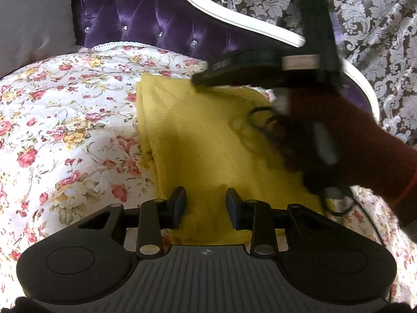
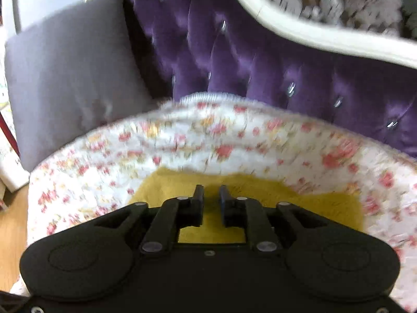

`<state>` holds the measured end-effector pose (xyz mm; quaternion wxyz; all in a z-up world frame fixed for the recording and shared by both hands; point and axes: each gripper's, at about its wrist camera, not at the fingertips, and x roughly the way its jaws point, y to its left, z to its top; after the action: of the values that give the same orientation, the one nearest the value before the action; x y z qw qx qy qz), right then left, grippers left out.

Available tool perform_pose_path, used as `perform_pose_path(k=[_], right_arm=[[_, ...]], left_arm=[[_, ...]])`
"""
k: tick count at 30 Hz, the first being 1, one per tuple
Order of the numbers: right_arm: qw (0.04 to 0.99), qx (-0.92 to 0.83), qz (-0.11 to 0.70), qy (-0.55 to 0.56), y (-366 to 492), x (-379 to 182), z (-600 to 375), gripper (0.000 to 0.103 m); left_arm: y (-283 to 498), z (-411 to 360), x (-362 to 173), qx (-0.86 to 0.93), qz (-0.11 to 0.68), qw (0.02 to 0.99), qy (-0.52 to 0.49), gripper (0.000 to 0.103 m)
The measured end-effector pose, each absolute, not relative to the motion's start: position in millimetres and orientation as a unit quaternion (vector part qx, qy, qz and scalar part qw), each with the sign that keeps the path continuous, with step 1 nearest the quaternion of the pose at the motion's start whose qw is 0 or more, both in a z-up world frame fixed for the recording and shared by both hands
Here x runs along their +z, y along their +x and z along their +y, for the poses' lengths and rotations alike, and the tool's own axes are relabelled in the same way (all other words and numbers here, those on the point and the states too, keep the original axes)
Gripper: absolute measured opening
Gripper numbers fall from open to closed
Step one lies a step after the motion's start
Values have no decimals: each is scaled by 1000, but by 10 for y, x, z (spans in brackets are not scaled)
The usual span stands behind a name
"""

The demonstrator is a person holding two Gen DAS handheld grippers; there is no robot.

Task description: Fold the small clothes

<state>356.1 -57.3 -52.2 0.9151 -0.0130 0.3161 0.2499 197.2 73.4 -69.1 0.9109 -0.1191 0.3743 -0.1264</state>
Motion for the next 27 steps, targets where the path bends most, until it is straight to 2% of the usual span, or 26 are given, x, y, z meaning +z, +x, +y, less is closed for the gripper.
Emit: perform_pose_path(k=[2,4,5,6,17,27], right_arm=[[922,244,300,6,3448,-393,-768,51],[925,237,295,25,3314,-301,-989,60],[925,235,296,34,3225,-264,-1121,60],[924,232,300,41,3142,-247,-1228,60],[900,186,362,155,2176,-625,-2150,62],[897,211,339,186,2482,-604,-2192,63]], left_arm=[[1956,740,-666,-131,374,910,-124,46],[1879,753,-611,-136,370,909,-133,58],[1836,758,-584,-135,368,910,-136,64],[1791,768,-563,-133,368,910,-136,65],[1649,890,-610,-113,392,897,-171,66],[1936,873,-607,-111,403,888,-191,66]])
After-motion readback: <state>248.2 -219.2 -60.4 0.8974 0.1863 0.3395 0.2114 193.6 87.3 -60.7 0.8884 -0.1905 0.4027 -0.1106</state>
